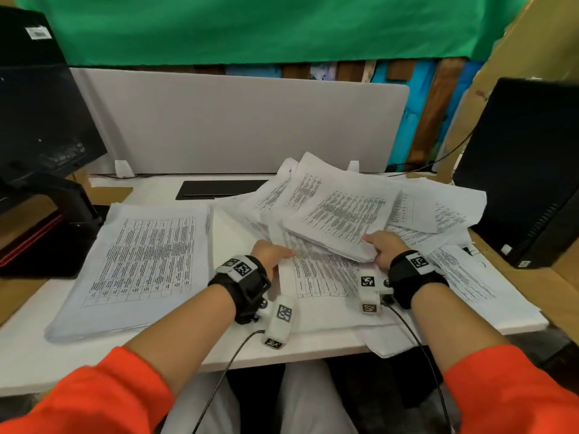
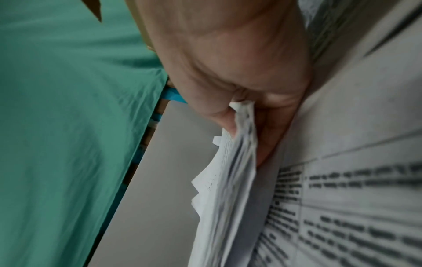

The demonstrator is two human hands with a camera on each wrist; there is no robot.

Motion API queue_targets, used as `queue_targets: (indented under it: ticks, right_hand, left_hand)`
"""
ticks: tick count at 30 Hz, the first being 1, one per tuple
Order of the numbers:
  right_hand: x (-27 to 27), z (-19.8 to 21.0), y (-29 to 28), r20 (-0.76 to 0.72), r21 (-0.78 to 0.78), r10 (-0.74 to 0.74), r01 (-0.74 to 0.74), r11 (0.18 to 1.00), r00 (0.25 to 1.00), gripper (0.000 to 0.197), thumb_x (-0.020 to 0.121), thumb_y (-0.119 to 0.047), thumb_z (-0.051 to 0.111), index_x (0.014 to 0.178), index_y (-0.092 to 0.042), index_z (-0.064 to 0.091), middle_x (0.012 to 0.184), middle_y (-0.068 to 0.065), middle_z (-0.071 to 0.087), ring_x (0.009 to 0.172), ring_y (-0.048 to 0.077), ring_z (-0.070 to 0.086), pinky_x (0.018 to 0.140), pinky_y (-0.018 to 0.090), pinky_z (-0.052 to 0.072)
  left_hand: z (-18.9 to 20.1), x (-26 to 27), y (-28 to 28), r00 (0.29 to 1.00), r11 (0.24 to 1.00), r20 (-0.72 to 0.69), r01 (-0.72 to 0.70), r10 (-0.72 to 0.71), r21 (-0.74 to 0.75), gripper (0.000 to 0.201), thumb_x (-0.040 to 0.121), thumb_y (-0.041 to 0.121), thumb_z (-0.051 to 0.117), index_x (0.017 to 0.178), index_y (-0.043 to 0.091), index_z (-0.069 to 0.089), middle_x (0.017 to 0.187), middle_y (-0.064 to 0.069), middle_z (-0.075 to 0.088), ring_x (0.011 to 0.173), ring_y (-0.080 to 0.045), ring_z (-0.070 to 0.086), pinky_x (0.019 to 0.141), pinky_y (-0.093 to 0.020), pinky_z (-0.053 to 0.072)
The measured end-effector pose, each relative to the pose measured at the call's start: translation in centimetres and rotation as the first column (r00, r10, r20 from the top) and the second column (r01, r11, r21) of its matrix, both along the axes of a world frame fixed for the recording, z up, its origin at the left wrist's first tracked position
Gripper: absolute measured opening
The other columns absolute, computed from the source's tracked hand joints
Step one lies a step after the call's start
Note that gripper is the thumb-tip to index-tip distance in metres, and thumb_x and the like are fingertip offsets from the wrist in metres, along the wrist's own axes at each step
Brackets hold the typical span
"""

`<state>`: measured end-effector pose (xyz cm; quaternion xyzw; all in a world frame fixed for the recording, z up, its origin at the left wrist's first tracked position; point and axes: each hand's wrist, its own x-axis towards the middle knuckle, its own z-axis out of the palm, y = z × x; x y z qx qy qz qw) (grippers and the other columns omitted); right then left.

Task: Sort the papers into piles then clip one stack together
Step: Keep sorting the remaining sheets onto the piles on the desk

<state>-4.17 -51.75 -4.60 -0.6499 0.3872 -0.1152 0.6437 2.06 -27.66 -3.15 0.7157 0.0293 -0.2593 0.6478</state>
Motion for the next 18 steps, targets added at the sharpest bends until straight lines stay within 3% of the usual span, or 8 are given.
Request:
queue_targets:
  ticks: [3, 4, 6, 9, 12, 15, 17, 18]
  right_hand:
    - [-0.4, 0.6, -0.9, 0.018, -0.054, -0.069, 0.07, 0.996, 0.997, 0.042, 0.094, -0.004, 0.054, 0.136, 0.001, 0.049, 0.137, 0.02, 0.055, 0.107, 0.03, 0.059, 0.102, 0.049, 0.048]
    - [-0.8, 0.9, -0.9, 0.008, -0.079, -0.087, 0.088, 0.993, 0.996, 0.04, 0.094, -0.004, 0.054, 0.134, 0.001, 0.05, 0.135, 0.018, 0.056, 0.108, 0.029, 0.059, 0.102, 0.048, 0.048]
    - [-1.7, 1.6, -0.6, -0.051, -0.126, -0.09, 0.083, 0.989, 0.995, 0.036, 0.099, -0.005, 0.05, 0.134, 0.002, 0.05, 0.135, 0.018, 0.055, 0.113, 0.029, 0.057, 0.096, 0.035, 0.047]
    - [-2.1, 2.0, -0.6, -0.013, -0.147, -0.004, 0.002, 0.989, 1.0, 0.033, 0.1, -0.002, 0.049, 0.132, 0.003, 0.052, 0.129, 0.016, 0.058, 0.108, 0.028, 0.059, 0.08, 0.03, 0.049]
    - [-1.8, 1.4, -0.1, 0.026, -0.131, 0.166, -0.161, 0.978, 0.986, 0.041, 0.095, -0.001, 0.057, 0.135, -0.006, 0.054, 0.132, 0.011, 0.061, 0.112, 0.028, 0.061, 0.101, 0.043, 0.048]
    - [-1.3, 1.6, 1.9, -0.167, -0.202, 0.283, -0.314, 0.928, 0.944, 0.04, 0.094, -0.009, 0.061, 0.133, -0.002, 0.055, 0.124, 0.018, 0.065, 0.111, 0.033, 0.062, 0.101, 0.049, 0.048]
    - [-1.2, 2.7, 3.8, -0.255, -0.327, 0.291, -0.366, 0.872, 0.922, 0.039, 0.098, -0.026, 0.056, 0.127, 0.001, 0.056, 0.112, 0.015, 0.068, 0.096, 0.028, 0.065, 0.086, 0.04, 0.055]
    - [-1.3, 3.6, 4.7, -0.247, -0.4, 0.271, -0.353, 0.846, 0.93, 0.049, 0.098, -0.042, 0.052, 0.128, -0.003, 0.054, 0.113, 0.011, 0.067, 0.096, 0.023, 0.064, 0.082, 0.034, 0.053]
  left_hand:
    - [2.7, 0.3, 0.4, 0.932, 0.952, 0.342, 0.008, -0.117, 0.305, 0.043, 0.086, 0.005, 0.064, 0.125, -0.006, 0.05, 0.122, -0.017, 0.057, 0.115, -0.03, 0.055, 0.094, -0.035, 0.046]
    - [4.0, 1.0, 1.0, 0.876, 0.934, 0.455, -0.013, -0.161, 0.356, 0.037, 0.087, 0.006, 0.061, 0.122, -0.003, 0.054, 0.124, -0.017, 0.058, 0.117, -0.031, 0.055, 0.098, -0.037, 0.046]
    - [7.2, 2.1, 2.5, 0.747, 0.908, 0.63, -0.087, -0.212, 0.41, 0.031, 0.088, 0.005, 0.056, 0.119, -0.001, 0.058, 0.12, -0.016, 0.062, 0.114, -0.031, 0.058, 0.095, -0.034, 0.047]
    - [12.9, 2.8, 5.0, 0.505, 0.877, 0.838, -0.284, -0.207, 0.388, 0.027, 0.093, 0.005, 0.049, 0.117, -0.002, 0.058, 0.118, -0.021, 0.061, 0.112, -0.035, 0.055, 0.089, -0.035, 0.042]
    - [17.7, 3.4, 7.2, 0.321, 0.909, 0.944, -0.365, -0.079, 0.2, 0.026, 0.092, 0.01, 0.054, 0.114, 0.0, 0.062, 0.11, -0.017, 0.064, 0.1, -0.026, 0.058, 0.079, -0.03, 0.04]
    - [20.4, 4.1, 8.2, 0.281, 0.958, 0.958, -0.285, 0.055, 0.028, 0.03, 0.085, 0.019, 0.066, 0.112, 0.005, 0.067, 0.102, -0.006, 0.068, 0.086, -0.013, 0.059, 0.069, -0.022, 0.044]
    - [20.8, 4.4, 8.0, 0.317, 0.977, 0.936, -0.191, 0.15, -0.092, 0.028, 0.083, 0.02, 0.069, 0.107, 0.005, 0.069, 0.099, -0.005, 0.07, 0.08, -0.01, 0.063, 0.065, -0.019, 0.05]
    - [20.5, 4.5, 7.8, 0.351, 0.977, 0.915, -0.142, 0.198, -0.156, 0.027, 0.082, 0.018, 0.07, 0.106, 0.005, 0.069, 0.096, -0.005, 0.07, 0.076, -0.007, 0.063, 0.064, -0.017, 0.05]
